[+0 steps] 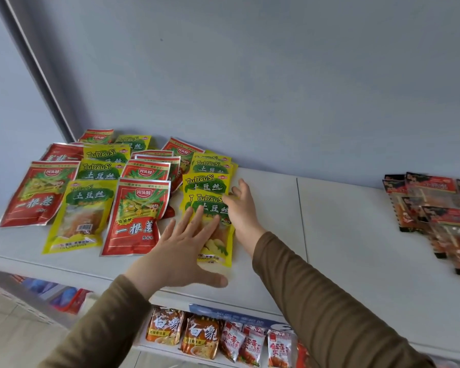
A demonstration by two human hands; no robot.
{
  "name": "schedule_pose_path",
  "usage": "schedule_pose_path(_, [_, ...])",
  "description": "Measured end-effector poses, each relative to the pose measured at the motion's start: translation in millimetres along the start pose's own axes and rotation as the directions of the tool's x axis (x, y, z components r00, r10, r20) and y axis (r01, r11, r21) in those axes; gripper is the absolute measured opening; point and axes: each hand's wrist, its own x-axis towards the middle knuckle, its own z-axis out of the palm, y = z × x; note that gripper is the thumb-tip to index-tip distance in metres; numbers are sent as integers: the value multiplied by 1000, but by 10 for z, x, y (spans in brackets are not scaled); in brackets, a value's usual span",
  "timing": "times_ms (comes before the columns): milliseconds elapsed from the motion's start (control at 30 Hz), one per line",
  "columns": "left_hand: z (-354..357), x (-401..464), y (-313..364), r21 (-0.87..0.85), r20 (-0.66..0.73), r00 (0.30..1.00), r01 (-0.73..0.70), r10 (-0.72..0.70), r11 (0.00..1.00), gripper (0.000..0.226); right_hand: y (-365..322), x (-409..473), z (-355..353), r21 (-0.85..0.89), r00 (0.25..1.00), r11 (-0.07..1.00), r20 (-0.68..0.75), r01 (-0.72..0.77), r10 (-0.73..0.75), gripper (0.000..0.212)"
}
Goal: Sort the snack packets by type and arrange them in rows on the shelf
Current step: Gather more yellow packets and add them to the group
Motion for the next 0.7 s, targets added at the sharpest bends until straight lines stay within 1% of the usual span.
schedule_pose_path(33, [4, 8, -20, -18, 14, 1000, -26, 27, 999, 121, 10, 6, -14, 7, 1000, 1000, -6, -1, 1, 71])
schedule_pose_path(67, [16, 23, -32, -24, -5, 999, -46, 46, 999, 113, 17, 9, -29, 9, 1000, 1000, -13, -2, 2, 69])
schedule_pose_path(133, [42, 56, -49, 22, -97, 994, -55, 57, 998, 98, 22, 1, -36, 10, 1000, 1000, -22, -2, 2, 67])
schedule_pose_path(267, [65, 71, -39, 182, -269, 963, 27, 23, 983, 83, 20, -49, 30, 5, 999, 1000, -37, 21, -20, 66])
schedule_pose_path(333, [78, 62, -48, 204, -293, 956, 52, 10, 978, 81, 23, -85, 52, 28, 999, 999, -31, 20, -19, 66])
schedule_pose_path(400, [100, 23, -102, 196, -248, 969, 44, 6, 980, 81, 24, -131, 79, 69, 1000, 998, -4, 9, -9, 66])
schedule_pose_path(433, [105, -4, -129, 161, -199, 980, 38, -5, 986, 90, 24, -158, 99, 94, 1000, 996, 17, 6, -8, 66])
schedule_pose_path(500, [88, -51, -137, 74, -95, 995, 45, -38, 996, 116, 8, -208, 144, 129, 998, 992, 64, 11, -20, 68])
schedule_pose_path(533, [79, -51, -122, 47, -92, 994, 57, -52, 997, 122, 0, -227, 162, 135, 996, 991, 86, 16, -28, 71])
schedule_pose_path(567, [70, -36, -104, 29, -124, 990, 72, -68, 997, 121, -10, -242, 177, 137, 993, 990, 109, 18, -33, 75])
schedule_pose_path(633, [44, -9, -71, 45, -211, 972, 111, -99, 993, 107, -24, -268, 199, 137, 987, 991, 156, 10, -32, 80])
schedule_pose_path(700, [43, -24, -66, 55, -251, 959, 154, -135, 987, 99, -22, -284, 204, 134, 980, 991, 197, -4, -22, 80])
